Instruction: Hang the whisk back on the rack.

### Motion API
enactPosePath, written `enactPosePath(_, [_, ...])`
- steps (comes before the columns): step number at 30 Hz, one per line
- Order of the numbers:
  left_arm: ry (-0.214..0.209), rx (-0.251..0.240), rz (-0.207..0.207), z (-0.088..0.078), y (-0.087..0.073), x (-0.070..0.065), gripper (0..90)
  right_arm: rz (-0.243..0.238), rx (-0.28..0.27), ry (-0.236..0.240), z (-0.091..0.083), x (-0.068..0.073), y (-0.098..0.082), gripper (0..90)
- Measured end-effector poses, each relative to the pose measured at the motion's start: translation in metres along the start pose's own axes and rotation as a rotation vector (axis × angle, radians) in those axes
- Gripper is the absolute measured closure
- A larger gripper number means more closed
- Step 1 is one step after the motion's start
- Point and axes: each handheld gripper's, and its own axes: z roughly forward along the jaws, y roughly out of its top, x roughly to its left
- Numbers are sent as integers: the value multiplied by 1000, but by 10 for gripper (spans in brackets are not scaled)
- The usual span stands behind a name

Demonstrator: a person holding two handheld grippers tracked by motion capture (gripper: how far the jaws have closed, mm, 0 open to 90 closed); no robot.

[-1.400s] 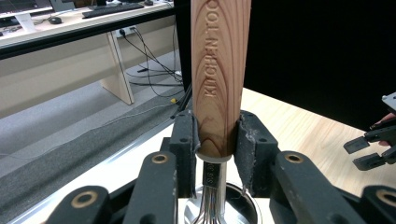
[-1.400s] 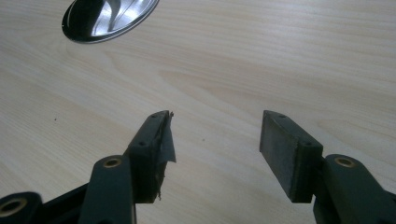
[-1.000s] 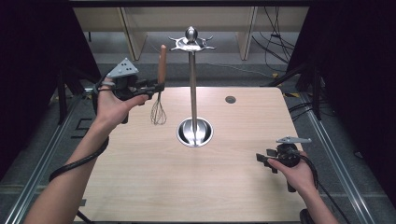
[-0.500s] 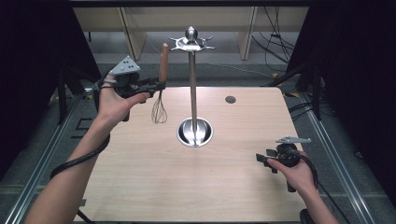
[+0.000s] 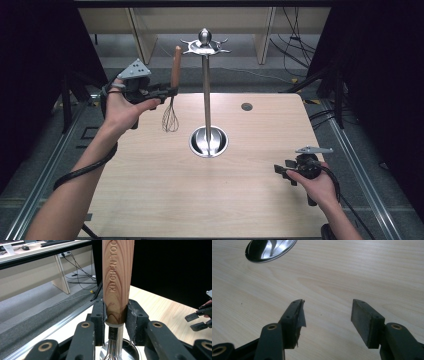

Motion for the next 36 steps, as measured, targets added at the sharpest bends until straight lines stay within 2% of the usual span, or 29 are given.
enactPosePath(4, [-5, 4, 2, 1, 1, 0, 694, 0, 1, 1, 0, 0, 0, 439])
enactPosePath(6, [-6, 11, 7, 2, 1, 0, 694, -1, 11, -23, -2, 1, 0, 440])
enactPosePath(7, [-8, 10, 6, 2, 2, 0, 694, 0, 1, -1, 0, 0, 0, 440])
enactPosePath(21, [-19, 19, 7, 9, 6, 0, 694, -1, 14, -22, -2, 1, 0, 439])
enactPosePath(22, [-20, 20, 7, 9, 7, 0, 694, -1, 6, 1, 0, 0, 0, 439])
enactPosePath(36, [-24, 27, 3, 15, 8, 0, 694, -2, 15, -7, 0, 0, 0, 439])
